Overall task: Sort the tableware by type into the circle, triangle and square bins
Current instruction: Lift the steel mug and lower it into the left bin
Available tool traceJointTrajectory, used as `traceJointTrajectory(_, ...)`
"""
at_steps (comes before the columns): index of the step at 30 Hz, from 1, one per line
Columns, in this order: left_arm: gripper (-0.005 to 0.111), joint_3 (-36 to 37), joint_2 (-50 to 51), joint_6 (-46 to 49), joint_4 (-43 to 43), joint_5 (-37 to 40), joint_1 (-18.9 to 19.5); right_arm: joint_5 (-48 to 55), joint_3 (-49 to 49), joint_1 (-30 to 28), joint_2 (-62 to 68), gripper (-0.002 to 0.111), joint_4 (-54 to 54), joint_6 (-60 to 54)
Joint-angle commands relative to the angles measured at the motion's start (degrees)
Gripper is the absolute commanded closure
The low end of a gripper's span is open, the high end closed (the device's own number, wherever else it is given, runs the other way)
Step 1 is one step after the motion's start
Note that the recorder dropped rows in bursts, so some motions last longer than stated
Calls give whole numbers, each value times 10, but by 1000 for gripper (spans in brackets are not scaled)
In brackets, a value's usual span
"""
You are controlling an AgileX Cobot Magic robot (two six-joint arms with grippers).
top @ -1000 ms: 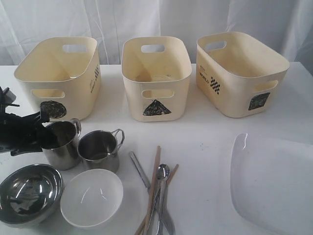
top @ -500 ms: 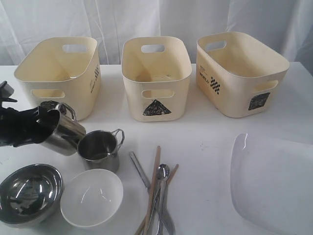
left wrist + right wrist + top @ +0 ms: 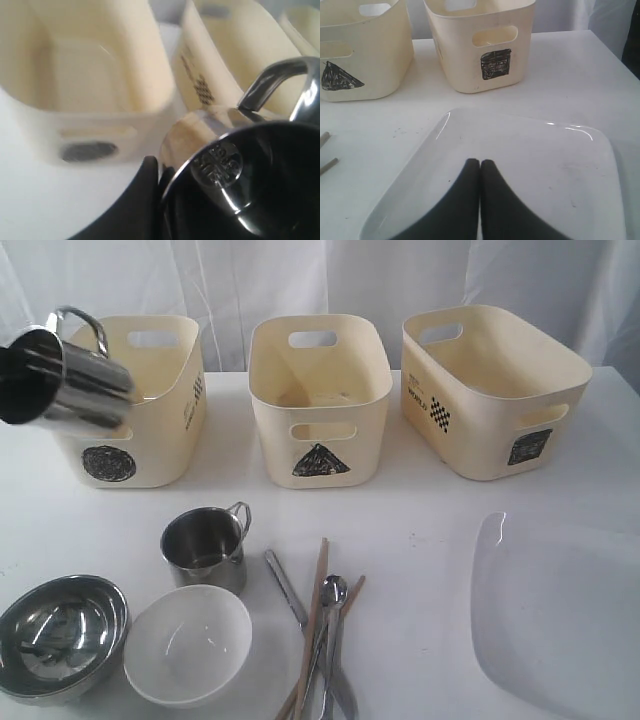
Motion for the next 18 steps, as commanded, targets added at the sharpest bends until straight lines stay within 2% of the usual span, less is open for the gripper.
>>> traceJointTrajectory(1, 107, -1, -15, -17, -51, -261, 1, -7, 1, 0, -4, 108, 0, -2)
traceJointTrajectory(3, 107, -3, -4, -119, -48, -349, 1, -7, 1, 0, -4, 108, 0, -2)
traceJointTrajectory(4, 107, -6, 4, -180, -33, -368, 1, -7, 1, 0, -4, 108, 0, -2)
traceJointTrajectory(6, 107, -23, 20, -347, 63, -370, 0, -7, 1, 0, -4, 108, 0, -2)
traceJointTrajectory(9, 107, -63, 50, -597, 364, -385, -8, -7, 1, 0, -4, 108, 0, -2)
traceJointTrajectory(10, 107, -75, 61, -663, 455, -409, -13, -7, 1, 0, -4, 108, 0, -2)
traceJointTrajectory(12, 107, -105, 98, -796, 660, -504, -18, -7, 1, 0, -4, 108, 0, -2)
traceJointTrajectory(14, 107, -144, 149, -854, 767, -570, -24, -7, 1, 0, -4, 108, 0, -2)
traceJointTrajectory(15, 107, -170, 176, -856, 799, -563, -32, -7, 1, 0, -4, 108, 0, -2)
traceJointTrajectory(18, 107, -238, 253, -863, 823, -427, -54, -7, 1, 0, -4, 108, 0, -2)
